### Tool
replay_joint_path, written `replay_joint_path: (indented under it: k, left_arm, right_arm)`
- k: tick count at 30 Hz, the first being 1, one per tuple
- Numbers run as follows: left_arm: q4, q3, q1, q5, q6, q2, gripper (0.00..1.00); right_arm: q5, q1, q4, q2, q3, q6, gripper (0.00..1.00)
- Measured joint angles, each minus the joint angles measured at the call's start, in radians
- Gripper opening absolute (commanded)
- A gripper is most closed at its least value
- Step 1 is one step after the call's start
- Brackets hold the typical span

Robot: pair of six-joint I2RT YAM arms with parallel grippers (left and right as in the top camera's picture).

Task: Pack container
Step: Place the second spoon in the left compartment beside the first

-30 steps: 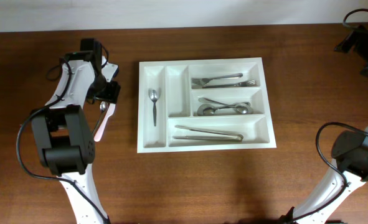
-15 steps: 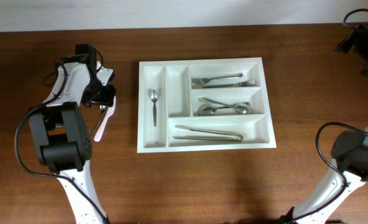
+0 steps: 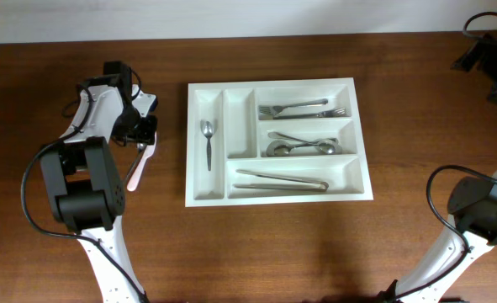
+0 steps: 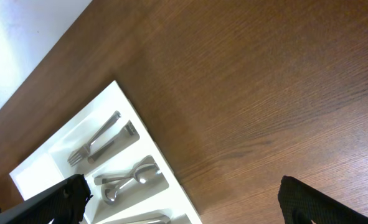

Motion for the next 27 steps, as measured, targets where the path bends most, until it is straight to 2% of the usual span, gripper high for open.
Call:
replay_joint_path:
  k: [6,8,11,15,16,21,24,27]
  left_arm:
    - [-0.001,0.000,0.000,0.012,0.000,0.001,0.33]
    - [-0.002,0.000,0.000,0.015,0.000,0.001,0.28]
    - [-0.006,0.000,0.000,0.017,0.000,0.001,0.28]
    - [-0.013,0.003,0.000,0.015,0.001,0.002,0.52]
    - [-0.014,0.004,0.000,0.015,0.000,0.002,0.55]
    - [-0.028,0.008,-0.001,0.000,0.000,0.003,0.56]
    - [-0.035,0.008,-0.001,-0.010,0.000,0.003,0.51]
    - [-0.035,0.008,-0.001,-0.020,0.000,0.005,0.51]
  right_arm:
    - [0.000,0.000,0.000,0.000,0.000,0.000,0.99]
    - [0.000,0.000,0.000,0.000,0.000,0.000,0.99]
    - [0.000,0.000,0.000,0.000,0.000,0.000,0.99]
    - [0.000,0.000,0.000,0.000,0.000,0.000,0.99]
    - [0.000,0.000,0.000,0.000,0.000,0.000,0.99]
    - [0.000,0.000,0.000,0.000,0.000,0.000,0.99]
    - [0.000,0.000,0.000,0.000,0.000,0.000,0.99]
    - [0.000,0.000,0.000,0.000,0.000,0.001,0.99]
